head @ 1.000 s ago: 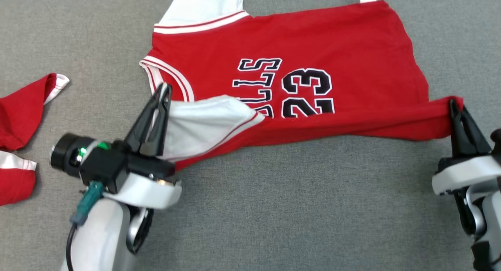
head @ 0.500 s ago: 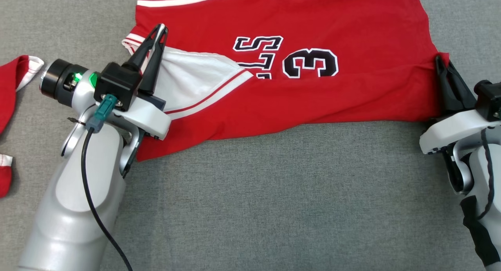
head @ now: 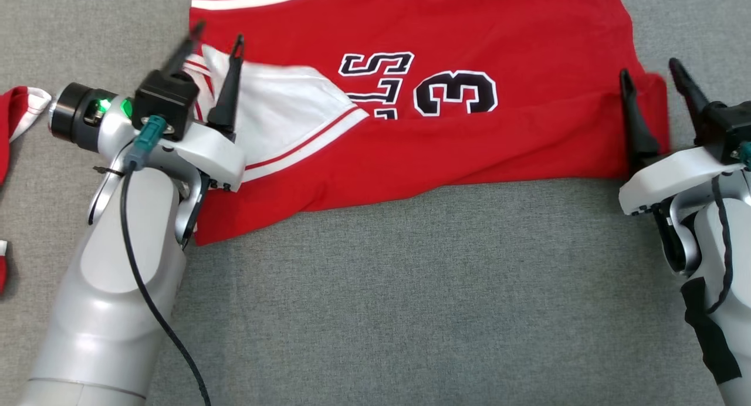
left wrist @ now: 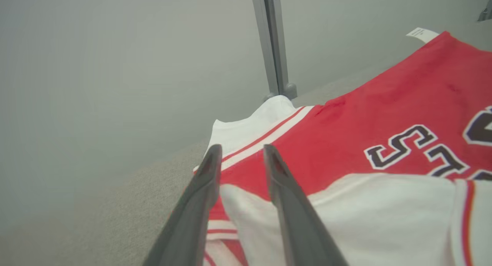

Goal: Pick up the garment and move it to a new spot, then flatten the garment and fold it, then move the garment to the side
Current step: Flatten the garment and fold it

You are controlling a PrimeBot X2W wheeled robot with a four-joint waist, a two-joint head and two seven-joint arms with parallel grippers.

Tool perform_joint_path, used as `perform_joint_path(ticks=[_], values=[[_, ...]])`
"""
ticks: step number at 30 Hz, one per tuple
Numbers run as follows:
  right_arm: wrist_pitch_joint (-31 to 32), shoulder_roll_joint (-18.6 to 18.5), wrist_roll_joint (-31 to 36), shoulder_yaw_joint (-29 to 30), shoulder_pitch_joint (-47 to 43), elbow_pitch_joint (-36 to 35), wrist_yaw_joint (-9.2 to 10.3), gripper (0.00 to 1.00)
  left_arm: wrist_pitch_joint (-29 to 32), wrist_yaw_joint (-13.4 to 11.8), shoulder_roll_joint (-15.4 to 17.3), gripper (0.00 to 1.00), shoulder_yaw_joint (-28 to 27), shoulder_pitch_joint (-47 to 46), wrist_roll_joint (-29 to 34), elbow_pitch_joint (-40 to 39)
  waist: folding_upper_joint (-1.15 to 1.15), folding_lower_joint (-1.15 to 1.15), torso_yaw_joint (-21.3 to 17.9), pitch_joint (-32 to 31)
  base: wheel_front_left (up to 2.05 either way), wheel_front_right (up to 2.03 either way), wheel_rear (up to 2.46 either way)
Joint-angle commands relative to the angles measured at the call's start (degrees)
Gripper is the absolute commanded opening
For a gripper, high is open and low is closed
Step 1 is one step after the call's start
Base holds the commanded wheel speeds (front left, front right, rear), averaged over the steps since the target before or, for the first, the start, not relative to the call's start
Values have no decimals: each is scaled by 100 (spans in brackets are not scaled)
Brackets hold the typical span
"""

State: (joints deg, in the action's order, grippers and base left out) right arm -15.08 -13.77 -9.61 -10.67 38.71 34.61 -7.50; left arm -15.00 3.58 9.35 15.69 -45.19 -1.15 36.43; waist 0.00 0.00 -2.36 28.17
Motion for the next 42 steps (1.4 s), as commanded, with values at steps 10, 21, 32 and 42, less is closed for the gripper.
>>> perform_joint_path(ticks=[10, 21, 32, 42], values=[[-9, 298, 215, 761, -1070, -1078, 0, 100, 1, -238, -278, 100, -648, 1845, -912, -1449, 0, 0, 43, -525, 0, 0, 0], [-10, 347, 229, 998, -1551, -1222, 0, 100, 846, -322, -339, 75, -667, 3320, -1427, -2431, 0, 0, 135, -665, 0, 0, 0], [-10, 344, 99, 813, -1571, -908, 0, 100, 1476, -532, -332, 0, -594, 3535, -1495, -2493, 0, 0, 66, -709, 0, 0, 0], [-10, 288, -559, 203, -1191, 473, 0, 100, 1399, -530, -194, 0, -555, 3404, -1446, -2351, 0, 0, 59, -812, 0, 0, 0]])
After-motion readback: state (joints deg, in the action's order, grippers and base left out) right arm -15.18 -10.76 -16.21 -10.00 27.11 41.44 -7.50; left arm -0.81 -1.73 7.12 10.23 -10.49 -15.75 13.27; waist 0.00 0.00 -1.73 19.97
